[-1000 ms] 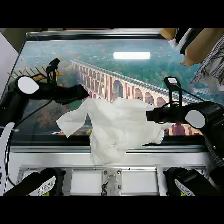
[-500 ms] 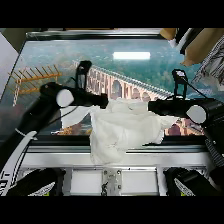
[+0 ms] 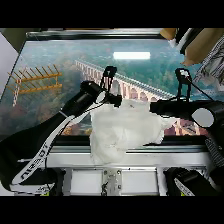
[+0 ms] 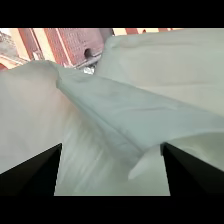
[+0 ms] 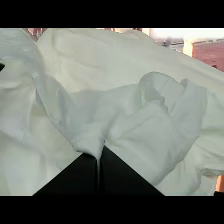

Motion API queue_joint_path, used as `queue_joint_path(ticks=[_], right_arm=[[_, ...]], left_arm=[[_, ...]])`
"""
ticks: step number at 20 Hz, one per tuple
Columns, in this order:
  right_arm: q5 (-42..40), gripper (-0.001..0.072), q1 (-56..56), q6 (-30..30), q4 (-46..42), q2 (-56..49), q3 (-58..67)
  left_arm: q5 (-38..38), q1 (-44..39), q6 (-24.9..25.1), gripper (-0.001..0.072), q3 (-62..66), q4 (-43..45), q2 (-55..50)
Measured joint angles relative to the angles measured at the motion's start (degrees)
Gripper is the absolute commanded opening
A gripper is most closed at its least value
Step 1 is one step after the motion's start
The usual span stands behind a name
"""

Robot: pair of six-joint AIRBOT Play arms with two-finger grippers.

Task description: Fold the clothes and pants, and hang the long-sleeved shirts on hangers.

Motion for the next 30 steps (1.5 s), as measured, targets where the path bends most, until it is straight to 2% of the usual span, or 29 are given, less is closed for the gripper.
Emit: queue_joint_path(ticks=[5,6,7,8,16,17,18,19,22,25,28,30], right_arm=[[1.25,0.0016,0.00,-0.81,-0.02,0.20,0.00],[1.33,0.0016,0.00,-0.81,-0.02,0.20,0.00],[1.60,0.0016,0.00,-0.85,-0.02,0.20,0.00],[1.73,0.0016,0.00,-1.01,-0.02,0.20,0.00],[5.05,0.0016,0.00,-1.05,-0.02,0.20,0.02],[5.57,0.0016,0.00,-1.05,-0.02,0.20,0.02],[6.16,0.0016,0.00,-1.05,-0.02,0.20,0.02],[6.64,0.0016,0.00,-1.20,-0.02,0.20,0.02],[7.69,0.0015,-0.02,-2.32,-0.24,0.20,0.04],[9.42,0.0015,-0.11,-4.46,-4.02,-0.15,2.56],[13.09,0.0015,-0.13,-7.34,-7.56,-1.20,9.70],[16.39,0.0015,-0.09,-8.46,-8.74,-1.33,14.60]], left_arm=[[-0.52,0.85,-0.20,0.0657,4.46,0.50,-5.51],[-0.59,1.05,-0.22,0.0629,4.79,0.57,-6.16],[-0.63,1.27,-0.24,0.0474,5.01,0.57,-6.62],[-0.66,1.55,-0.26,0.0437,5.18,0.59,-6.97],[6.36,2.89,-0.87,0.0435,5.55,-3.69,-9.14],[6.97,2.89,-0.85,0.0399,5.55,-4.26,-9.66],[7.39,2.89,-0.87,0.0182,5.55,-4.48,-10.08],[7.85,2.91,-1.03,0.0019,5.55,-4.87,-10.43],[8.79,2.95,-1.49,0.0013,5.57,-5.49,-10.38],[8.17,4.02,-0.72,0.0013,5.60,-5.46,-6.03],[4.61,5.55,2.25,0.0014,5.60,-5.33,4.15],[-0.68,5.38,4.22,0.0014,5.55,-5.33,12.24]])
